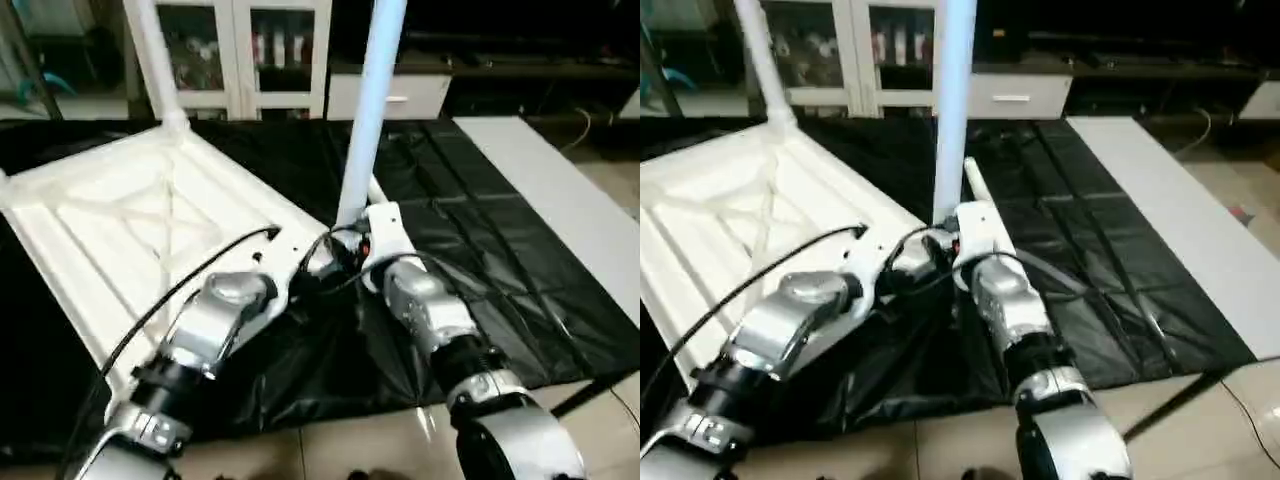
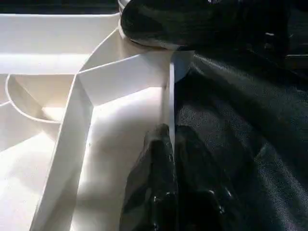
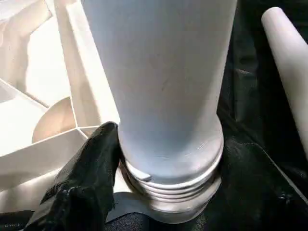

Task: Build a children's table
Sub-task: Rotate leg to tighten

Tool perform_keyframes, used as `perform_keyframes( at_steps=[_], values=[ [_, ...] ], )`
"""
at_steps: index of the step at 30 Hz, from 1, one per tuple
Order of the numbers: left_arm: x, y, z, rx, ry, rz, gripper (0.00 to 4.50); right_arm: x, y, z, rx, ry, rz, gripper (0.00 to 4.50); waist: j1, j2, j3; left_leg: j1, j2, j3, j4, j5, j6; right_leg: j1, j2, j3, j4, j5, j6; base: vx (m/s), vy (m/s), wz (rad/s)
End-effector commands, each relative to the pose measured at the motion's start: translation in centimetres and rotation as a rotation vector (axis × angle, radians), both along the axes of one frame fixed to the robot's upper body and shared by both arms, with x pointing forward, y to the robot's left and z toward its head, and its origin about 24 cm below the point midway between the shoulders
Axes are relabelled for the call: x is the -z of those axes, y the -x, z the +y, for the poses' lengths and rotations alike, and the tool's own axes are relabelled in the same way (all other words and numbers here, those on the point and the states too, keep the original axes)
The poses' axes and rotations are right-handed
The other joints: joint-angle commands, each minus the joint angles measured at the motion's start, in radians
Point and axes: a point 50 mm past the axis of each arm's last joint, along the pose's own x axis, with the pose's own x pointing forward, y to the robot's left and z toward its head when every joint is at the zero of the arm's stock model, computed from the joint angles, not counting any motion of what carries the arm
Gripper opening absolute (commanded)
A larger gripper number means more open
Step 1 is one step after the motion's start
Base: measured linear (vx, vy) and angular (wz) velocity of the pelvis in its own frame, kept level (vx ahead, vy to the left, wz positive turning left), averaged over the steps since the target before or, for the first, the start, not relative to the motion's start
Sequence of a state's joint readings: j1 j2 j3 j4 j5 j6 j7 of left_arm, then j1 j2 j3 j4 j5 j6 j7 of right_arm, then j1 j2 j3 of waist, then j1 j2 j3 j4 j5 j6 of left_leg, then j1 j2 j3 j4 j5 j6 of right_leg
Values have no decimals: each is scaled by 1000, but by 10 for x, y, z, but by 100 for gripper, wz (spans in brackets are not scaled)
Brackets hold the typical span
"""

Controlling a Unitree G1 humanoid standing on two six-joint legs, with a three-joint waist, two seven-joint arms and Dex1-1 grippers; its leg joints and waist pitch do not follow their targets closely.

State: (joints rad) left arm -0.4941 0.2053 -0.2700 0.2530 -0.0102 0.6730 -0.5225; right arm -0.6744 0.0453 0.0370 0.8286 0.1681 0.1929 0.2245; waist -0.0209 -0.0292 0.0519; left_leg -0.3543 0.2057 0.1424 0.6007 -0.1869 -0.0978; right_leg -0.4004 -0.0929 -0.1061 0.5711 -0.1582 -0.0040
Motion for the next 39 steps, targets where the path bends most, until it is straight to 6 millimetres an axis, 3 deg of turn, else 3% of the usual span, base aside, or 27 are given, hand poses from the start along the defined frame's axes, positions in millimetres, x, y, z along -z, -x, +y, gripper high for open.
perform_keyframes(
  at_steps=[1, 2, 4, 5, 6, 7, 9, 10, 13, 15, 17, 19, 24, 27, 34, 39],
  values=[
    [-15, -7, -7, -5, 39, -68, 0, 21, 12, 7, -26, 3, 106, 273, -4, 14, -53, 8, 9, -6, -85, -506, -6, 29, -43, 20, -94, -549, -86, 0, 0, 0],
    [-15, -7, -7, -5, 39, -68, 0, 21, 12, 7, -26, 3, 106, 273, -3, 14, -53, 8, 9, -6, -85, -506, -6, 29, -44, 20, -94, -549, -88, 0, 0, 0],
    [-15, -13, -3, -66, 5, -94, 0, 9, 10, 27, -57, -111, 71, 273, -1, 8, -53, 15, 7, -2, -81, -504, -3, 22, -45, 20, -96, -571, -86, 0, 0, 0],
    [-15, -12, 0, -51, -9, -99, 0, 1, 8, 31, -93, -145, 32, 273, -1, 12, -54, 14, 7, -3, -82, -503, -2, 24, -47, 19, -96, -572, -85, 0, 0, 0],
    [-15, -12, 1, -48, -9, -98, 0, 0, 8, 31, -87, -142, 24, 329, -2, 11, -53, 6, 9, -3, -85, -493, 0, 28, -47, 20, -96, -564, -83, 0, 0, 0],
    [-15, -12, 1, -47, -9, -98, 0, 0, 8, 31, -88, -143, 22, 329, -1, 11, -53, 7, 9, -2, -84, -490, 0, 26, -46, 22, -95, -559, -86, 0, 0, 0],
    [-14, -8, 5, -7, -17, -84, 0, -8, 6, 24, -122, -154, -25, 329, 0, 11, -54, 6, 9, -2, -87, -482, 3, 28, -46, 26, -91, -539, -95, 0, 0, 0],
    [-13, -5, 6, 19, -23, -74, 0, -12, 6, 20, -138, -158, -38, 357, 1, 14, -54, -1, 11, -4, -89, -470, 1, 33, -46, 27, -87, -523, -100, 0, 0, 0],
    [-10, 1, 9, 61, -32, -52, 0, -15, 6, 11, -167, -142, -50, 374, 1, 13, -58, -14, 13, -4, -93, -415, 2, 42, -46, 35, -70, -445, -128, 0, 0, 0],
    [-9, 8, 14, 116, -36, -27, 0, -19, 7, -2, -215, -111, -64, 384, 9, 12, -61, -7, 15, 4, -89, -380, 7, 37, -46, 42, -68, -404, -147, 0, 0, 0],
    [-8, 12, 18, 145, -40, -9, 0, -22, 10, -12, -261, -89, -64, 410, 14, 13, -65, -10, 17, 10, -87, -330, 18, 37, -44, 47, -58, -348, -170, 0, 0, 0],
    [-8, 16, 21, 177, -43, 3, 0, -24, 11, -20, -294, -64, -66, 416, 22, 14, -66, -3, 19, 17, -83, -291, 24, 32, -42, 52, -54, -293, -196, 55, -24, 10],
    [-9, 34, 31, 335, -52, 52, 0, -32, 22, -46, -474, 18, -75, 442, 51, 15, -69, -8, 18, 25, -77, -182, 42, 42, -36, 58, -29, -152, -236, 44, -16, 4],
    [-10, 46, 36, 451, -51, 96, 0, -38, 33, -56, -643, 76, -85, 442, 63, 15, -66, -7, 21, 24, -81, -197, 39, 46, -37, 57, -30, -176, -224, 0, 0, 0],
    [-16, 58, 37, 563, -42, 156, 0, -44, 43, -64, -820, 142, -86, 442, 65, 12, -53, 11, 21, 24, -86, -349, 4, 28, -38, 61, -54, -399, -179, 0, 0, 0],
    [-16, 60, 36, 578, -41, 159, 0, -43, 44, -61, -870, 153, -84, 442, 70, 8, -56, 8, 21, 25, -86, -330, 4, 29, -36, 65, -52, -390, -172, 0, 0, 0]
  ],
)
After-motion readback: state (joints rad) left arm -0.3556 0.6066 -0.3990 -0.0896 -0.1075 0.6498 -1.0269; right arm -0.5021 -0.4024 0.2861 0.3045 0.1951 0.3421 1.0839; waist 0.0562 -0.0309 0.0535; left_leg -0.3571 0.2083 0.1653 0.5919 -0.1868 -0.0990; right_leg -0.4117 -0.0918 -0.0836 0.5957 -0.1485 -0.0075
